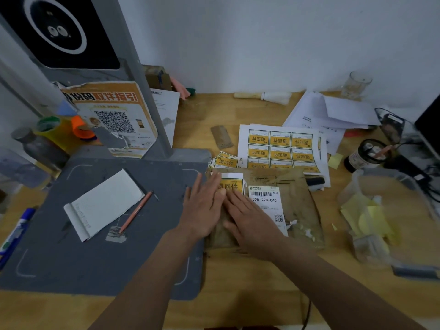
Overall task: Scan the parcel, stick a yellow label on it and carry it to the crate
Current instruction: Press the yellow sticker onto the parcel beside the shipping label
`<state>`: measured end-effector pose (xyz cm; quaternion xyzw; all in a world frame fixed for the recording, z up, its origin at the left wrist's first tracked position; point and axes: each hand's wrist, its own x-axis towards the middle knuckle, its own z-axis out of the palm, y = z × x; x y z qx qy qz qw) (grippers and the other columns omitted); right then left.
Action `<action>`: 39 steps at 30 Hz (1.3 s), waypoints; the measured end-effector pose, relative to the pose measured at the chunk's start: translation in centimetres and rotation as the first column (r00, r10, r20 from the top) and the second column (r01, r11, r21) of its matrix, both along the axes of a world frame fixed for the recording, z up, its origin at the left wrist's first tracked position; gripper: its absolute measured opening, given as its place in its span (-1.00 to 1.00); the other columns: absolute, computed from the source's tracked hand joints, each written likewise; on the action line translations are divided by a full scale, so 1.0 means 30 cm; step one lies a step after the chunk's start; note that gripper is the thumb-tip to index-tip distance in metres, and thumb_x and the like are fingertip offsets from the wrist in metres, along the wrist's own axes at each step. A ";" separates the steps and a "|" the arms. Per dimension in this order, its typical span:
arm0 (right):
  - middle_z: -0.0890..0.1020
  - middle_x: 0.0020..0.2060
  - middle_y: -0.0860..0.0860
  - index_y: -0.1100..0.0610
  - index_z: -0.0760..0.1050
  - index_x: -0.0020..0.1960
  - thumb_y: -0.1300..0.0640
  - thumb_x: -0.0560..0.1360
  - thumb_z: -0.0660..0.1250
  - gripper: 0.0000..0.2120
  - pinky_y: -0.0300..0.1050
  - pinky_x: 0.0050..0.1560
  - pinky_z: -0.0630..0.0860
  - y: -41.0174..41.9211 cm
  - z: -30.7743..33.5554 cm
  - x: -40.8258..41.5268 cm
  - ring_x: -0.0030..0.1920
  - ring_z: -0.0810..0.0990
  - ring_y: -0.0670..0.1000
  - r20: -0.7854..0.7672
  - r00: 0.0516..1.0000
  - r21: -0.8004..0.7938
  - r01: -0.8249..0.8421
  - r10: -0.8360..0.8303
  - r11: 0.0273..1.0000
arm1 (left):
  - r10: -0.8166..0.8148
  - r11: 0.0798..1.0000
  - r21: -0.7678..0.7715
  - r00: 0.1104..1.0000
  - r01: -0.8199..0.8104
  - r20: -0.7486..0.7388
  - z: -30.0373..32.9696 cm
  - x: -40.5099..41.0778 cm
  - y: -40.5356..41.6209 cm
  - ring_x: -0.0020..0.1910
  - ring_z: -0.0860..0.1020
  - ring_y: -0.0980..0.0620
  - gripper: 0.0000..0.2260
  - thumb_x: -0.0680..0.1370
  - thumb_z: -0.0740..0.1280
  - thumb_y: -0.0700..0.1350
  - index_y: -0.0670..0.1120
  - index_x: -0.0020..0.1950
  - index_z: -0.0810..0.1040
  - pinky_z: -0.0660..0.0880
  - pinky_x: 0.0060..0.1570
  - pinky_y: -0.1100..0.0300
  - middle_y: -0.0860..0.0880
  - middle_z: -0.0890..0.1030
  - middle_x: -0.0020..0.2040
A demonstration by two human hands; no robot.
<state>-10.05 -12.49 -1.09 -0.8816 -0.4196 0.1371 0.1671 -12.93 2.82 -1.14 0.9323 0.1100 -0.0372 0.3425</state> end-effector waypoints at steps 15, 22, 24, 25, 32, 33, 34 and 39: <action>-0.09 0.55 0.16 0.21 -0.13 0.53 -0.29 0.42 -0.40 -0.16 -0.09 0.42 -0.31 -0.035 0.007 0.043 0.54 -0.16 0.08 0.139 0.989 -0.232 0.076 -0.044 0.970 | 0.042 0.846 0.525 0.967 0.100 -0.251 0.005 0.046 -0.050 0.54 -0.27 -0.10 -0.36 0.59 -0.13 0.24 -0.04 0.55 -0.22 -0.21 0.45 -0.22 -0.01 -0.24 0.58; 0.47 0.34 0.04 0.12 0.53 0.22 0.02 0.63 -0.01 -0.61 0.05 0.46 0.19 -0.120 0.093 0.084 0.41 0.31 0.05 0.032 0.856 0.191 0.502 -0.516 0.844 | 0.170 0.946 0.265 0.981 -0.189 0.093 0.083 0.044 -0.081 0.51 0.14 -0.11 -0.73 0.58 0.23 0.03 -0.04 0.18 0.57 0.14 0.43 -0.02 -0.08 0.28 0.48; 0.50 0.24 0.05 0.13 0.50 0.14 0.07 0.60 0.03 -0.69 0.12 0.37 0.32 -0.170 0.074 0.121 0.34 0.37 0.08 -0.041 0.756 0.259 0.639 -0.653 0.724 | 0.324 0.938 0.067 0.929 -0.340 0.176 0.089 0.043 -0.078 0.27 0.43 -0.07 -0.79 0.59 0.23 -0.03 -0.09 0.01 0.62 0.38 0.17 0.10 -0.06 0.53 0.22; 0.48 0.27 0.06 0.14 0.48 0.15 0.09 0.59 0.07 -0.73 0.13 0.38 0.32 -0.195 0.067 0.135 0.35 0.36 0.11 -0.094 0.702 0.262 0.701 -0.705 0.663 | 0.393 0.918 -0.020 0.906 -0.395 0.159 0.092 0.039 -0.079 0.15 0.50 -0.05 -0.79 0.60 0.21 -0.05 -0.11 0.00 0.60 0.41 0.03 0.15 -0.06 0.57 0.11; 0.55 0.04 0.13 0.22 0.38 0.25 0.11 0.58 0.18 -0.71 -0.06 -0.12 0.48 -0.314 0.071 0.125 -0.08 0.51 0.05 -0.589 0.342 0.064 0.923 -0.732 0.380 | 0.534 0.844 0.041 0.828 -0.535 -0.170 0.077 0.012 -0.119 0.22 0.49 -0.17 -0.63 0.61 0.14 -0.03 -0.17 0.37 0.35 0.42 0.07 0.03 -0.15 0.51 0.26; 0.54 0.10 0.15 0.22 0.37 0.29 0.08 0.58 0.18 -0.66 -0.03 -0.04 0.50 -0.320 0.066 0.120 0.00 0.53 0.10 -0.635 0.300 0.024 0.929 -0.712 0.371 | 0.523 0.849 0.056 0.822 -0.525 -0.226 0.068 0.013 -0.125 0.19 0.51 -0.18 -0.63 0.62 0.12 0.00 -0.18 0.33 0.38 0.43 0.07 0.02 -0.16 0.53 0.23; 0.54 0.12 0.15 0.22 0.37 0.32 0.04 0.58 0.17 -0.62 -0.02 -0.03 0.51 -0.324 0.065 0.114 0.01 0.54 0.12 -0.672 0.270 -0.012 0.927 -0.689 0.375 | 0.516 0.853 0.066 0.819 -0.517 -0.250 0.061 0.016 -0.128 0.17 0.52 -0.18 -0.63 0.62 0.10 0.03 -0.18 0.29 0.42 0.44 0.08 0.00 -0.17 0.55 0.21; 0.64 -0.07 0.08 0.17 0.49 0.19 0.02 0.57 0.19 -0.70 -0.02 -0.10 0.57 -0.351 0.096 0.109 -0.06 0.65 0.16 -0.800 0.213 -0.030 0.920 -0.561 0.392 | 0.580 0.811 0.069 0.786 -0.580 -0.214 0.071 0.029 -0.161 0.12 0.54 -0.19 -0.60 0.62 0.07 0.04 -0.21 0.23 0.49 0.44 0.05 0.02 -0.21 0.58 0.15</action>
